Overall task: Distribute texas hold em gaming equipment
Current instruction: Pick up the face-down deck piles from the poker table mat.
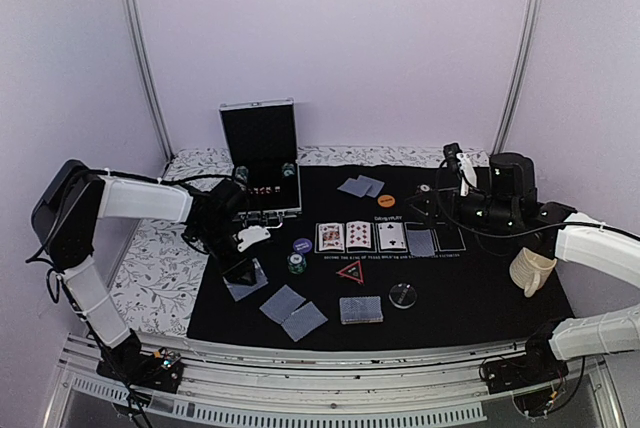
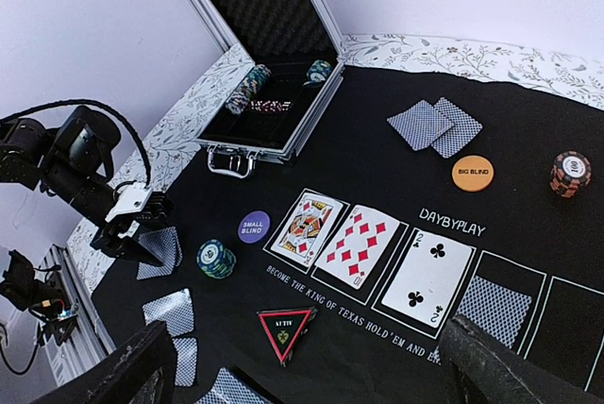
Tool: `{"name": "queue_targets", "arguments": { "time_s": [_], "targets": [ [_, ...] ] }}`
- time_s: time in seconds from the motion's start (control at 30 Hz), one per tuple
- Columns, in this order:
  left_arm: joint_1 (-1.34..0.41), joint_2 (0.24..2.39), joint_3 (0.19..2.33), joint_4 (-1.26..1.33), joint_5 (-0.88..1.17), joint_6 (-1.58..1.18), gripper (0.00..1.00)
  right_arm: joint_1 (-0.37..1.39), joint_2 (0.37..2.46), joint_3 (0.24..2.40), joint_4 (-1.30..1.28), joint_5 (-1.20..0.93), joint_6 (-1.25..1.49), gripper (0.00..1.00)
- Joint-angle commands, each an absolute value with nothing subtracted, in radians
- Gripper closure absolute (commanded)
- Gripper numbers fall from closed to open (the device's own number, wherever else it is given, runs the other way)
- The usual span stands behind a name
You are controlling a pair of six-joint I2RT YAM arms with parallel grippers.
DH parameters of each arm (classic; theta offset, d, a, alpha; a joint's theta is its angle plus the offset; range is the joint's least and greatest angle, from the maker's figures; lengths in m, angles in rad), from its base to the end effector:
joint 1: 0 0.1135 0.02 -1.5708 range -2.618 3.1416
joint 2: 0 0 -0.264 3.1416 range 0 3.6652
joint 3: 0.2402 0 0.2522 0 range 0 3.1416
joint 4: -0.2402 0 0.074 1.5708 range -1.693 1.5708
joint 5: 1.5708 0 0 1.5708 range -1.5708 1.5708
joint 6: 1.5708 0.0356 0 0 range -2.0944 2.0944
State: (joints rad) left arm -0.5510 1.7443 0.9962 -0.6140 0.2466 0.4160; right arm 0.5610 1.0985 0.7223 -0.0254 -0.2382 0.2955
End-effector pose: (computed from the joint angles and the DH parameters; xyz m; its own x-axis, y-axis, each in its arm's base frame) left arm 0.2582 -0.1689 0.1447 -0.5398 0.7917 -0.2860 0.8407 0.5246 -0.1347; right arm 0.2070 0.1400 0.2720 -0.5207 0.0070 -0.8537 -0.5741 0.7372 0.3563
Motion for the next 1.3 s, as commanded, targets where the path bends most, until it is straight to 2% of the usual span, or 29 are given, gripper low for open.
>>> {"name": "queue_targets", "arguments": {
  "time_s": [0.0, 0.1, 0.23, 0.33, 0.53, 0.7, 0.9, 1.27],
  "targets": [
    [-0.574, 1.723, 0.979, -0.64, 0.284, 0.429, 0.46, 0.563, 1.061, 0.725, -0.037, -0.221, 0.281, 0.01],
    [-0.585, 1.728, 0.967, -0.63, 0.253, 0.428, 0.32, 0.564, 1.051, 0.727, -0.042, -0.214, 0.278, 0.01],
    [-0.573, 1.743, 0.985, -0.611, 0.164, 0.397, 0.31, 0.563, 1.045, 0.725, -0.046, -0.214, 0.275, 0.01],
    [-0.553, 1.756, 1.0, -0.615, 0.18, 0.385, 0.4, 0.563, 1.042, 0.724, -0.05, -0.215, 0.276, 0.01],
    [-0.575, 1.737, 0.958, -0.629, 0.265, 0.413, 0.49, 0.564, 1.024, 0.718, -0.057, -0.2, 0.269, 0.01],
    [-0.592, 1.734, 0.958, -0.643, 0.274, 0.418, 0.68, 0.563, 1.019, 0.722, -0.061, -0.195, 0.263, 0.01],
    [-0.592, 1.707, 0.971, -0.657, 0.265, 0.411, 1.0, 0.563, 1.016, 0.723, -0.068, -0.198, 0.262, 0.01],
    [-0.594, 1.588, 1.066, -0.729, 0.083, 0.303, 1.0, 0.564, 0.993, 0.759, -0.068, -0.315, 0.233, 0.01]
  ]
}}
